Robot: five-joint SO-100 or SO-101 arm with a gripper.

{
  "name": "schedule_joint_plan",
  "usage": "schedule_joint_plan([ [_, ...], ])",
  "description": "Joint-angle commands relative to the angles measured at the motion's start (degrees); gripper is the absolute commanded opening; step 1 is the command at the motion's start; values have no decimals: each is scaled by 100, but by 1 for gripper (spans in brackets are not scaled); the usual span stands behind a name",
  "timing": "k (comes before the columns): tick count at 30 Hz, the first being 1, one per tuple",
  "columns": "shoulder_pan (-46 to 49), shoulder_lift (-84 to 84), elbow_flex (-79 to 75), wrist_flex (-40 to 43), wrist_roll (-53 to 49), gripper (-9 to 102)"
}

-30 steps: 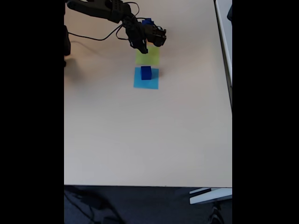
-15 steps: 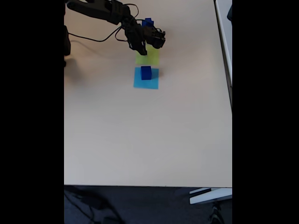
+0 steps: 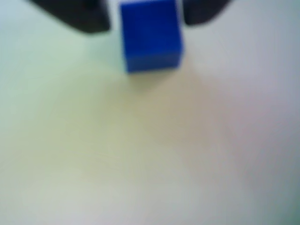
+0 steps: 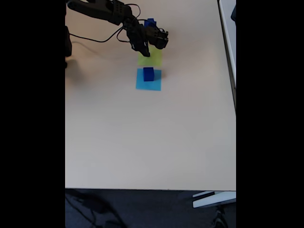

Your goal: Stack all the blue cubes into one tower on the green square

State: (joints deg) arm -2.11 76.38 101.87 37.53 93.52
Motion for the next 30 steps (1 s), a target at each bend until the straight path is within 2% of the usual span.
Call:
schedule_joint_plan([
  [1, 0, 501, -18, -141, 18, 7],
  [6, -70, 492, -158, -193, -141, 14],
  [12, -176, 448, -325, -185, -62, 16],
  [24, -475, 211, -1318, -79, 44, 31],
  [30, -756, -141, -2646, 729, 272, 32],
])
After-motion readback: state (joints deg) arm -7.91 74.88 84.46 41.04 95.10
